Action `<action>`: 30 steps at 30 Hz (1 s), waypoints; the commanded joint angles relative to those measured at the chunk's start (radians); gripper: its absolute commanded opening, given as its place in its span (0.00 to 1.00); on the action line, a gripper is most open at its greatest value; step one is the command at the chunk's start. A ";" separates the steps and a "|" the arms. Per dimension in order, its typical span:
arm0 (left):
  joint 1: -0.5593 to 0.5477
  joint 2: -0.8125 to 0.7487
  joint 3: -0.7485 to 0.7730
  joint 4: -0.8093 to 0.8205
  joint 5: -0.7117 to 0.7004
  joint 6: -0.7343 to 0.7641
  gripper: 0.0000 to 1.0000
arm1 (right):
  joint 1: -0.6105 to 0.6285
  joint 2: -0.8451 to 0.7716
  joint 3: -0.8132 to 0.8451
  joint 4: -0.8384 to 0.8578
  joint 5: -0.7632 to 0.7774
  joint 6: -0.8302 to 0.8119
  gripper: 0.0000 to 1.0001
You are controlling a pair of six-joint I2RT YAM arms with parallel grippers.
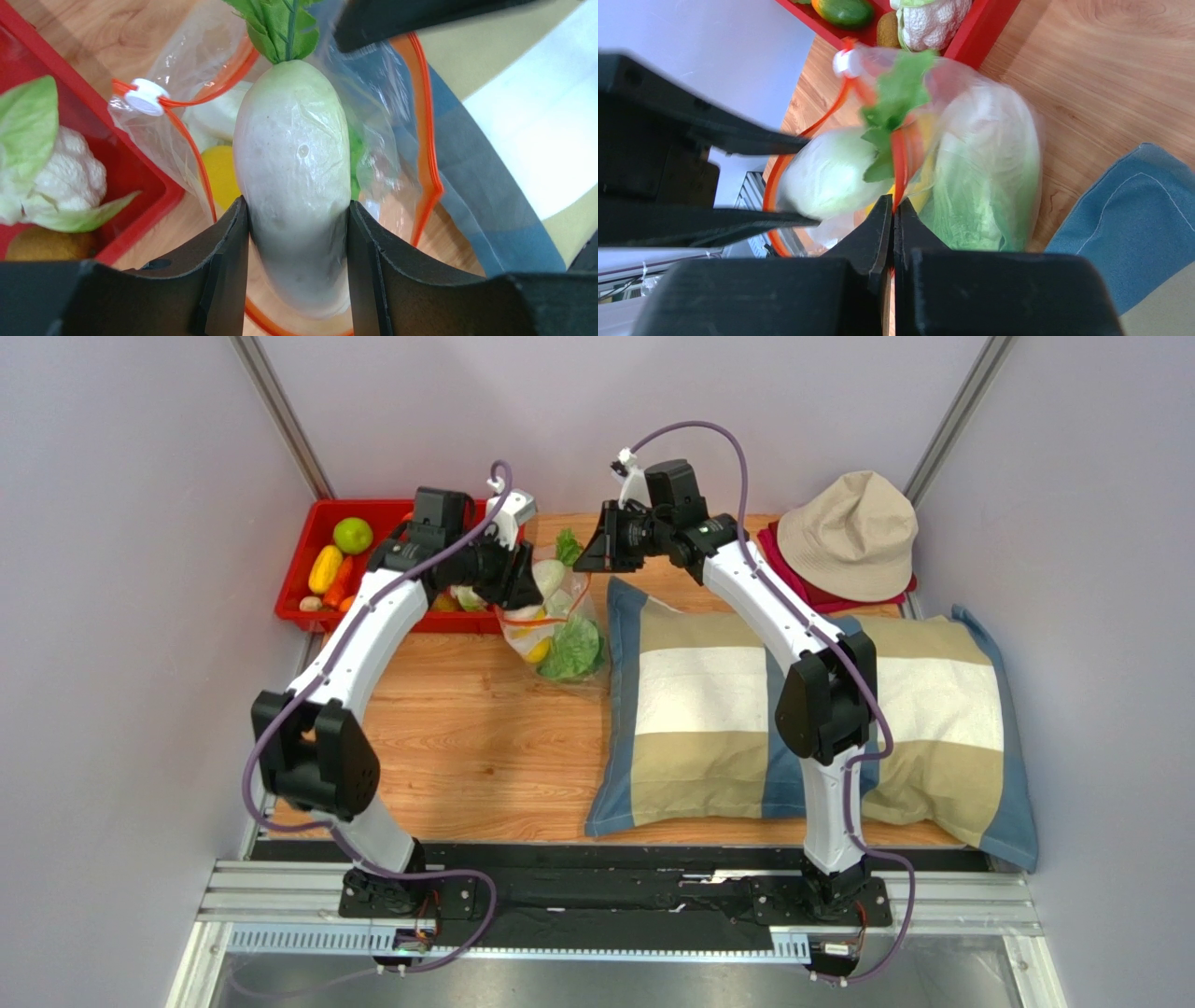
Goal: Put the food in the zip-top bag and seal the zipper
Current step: Place the fake vegetable in the zipper food storage bag.
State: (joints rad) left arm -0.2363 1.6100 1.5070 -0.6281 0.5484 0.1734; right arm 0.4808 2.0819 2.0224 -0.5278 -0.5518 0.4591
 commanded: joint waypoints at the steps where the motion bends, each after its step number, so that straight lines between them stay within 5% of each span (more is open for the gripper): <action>1: -0.006 0.125 0.185 -0.178 0.010 -0.050 0.08 | 0.002 -0.017 0.009 0.080 -0.026 -0.002 0.00; 5: -0.009 0.131 0.200 -0.174 0.076 -0.032 0.08 | 0.004 -0.036 -0.011 0.083 -0.031 -0.008 0.00; 16: -0.009 0.056 0.140 -0.281 0.111 0.364 0.00 | 0.004 -0.039 -0.025 0.086 -0.030 -0.010 0.00; 20: -0.005 0.151 0.270 -0.275 -0.023 0.195 0.00 | 0.005 -0.039 -0.025 0.091 -0.031 -0.004 0.00; 24: -0.001 0.211 0.378 -0.228 -0.073 -0.148 0.00 | 0.008 -0.049 -0.053 0.101 -0.046 0.013 0.00; 30: -0.026 0.237 0.354 -0.154 -0.097 -0.363 0.12 | 0.027 -0.052 -0.068 0.138 -0.057 0.061 0.00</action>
State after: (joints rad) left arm -0.2424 1.8427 1.8503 -0.8566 0.4850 0.0273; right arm 0.4873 2.0796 1.9556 -0.4503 -0.5785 0.4759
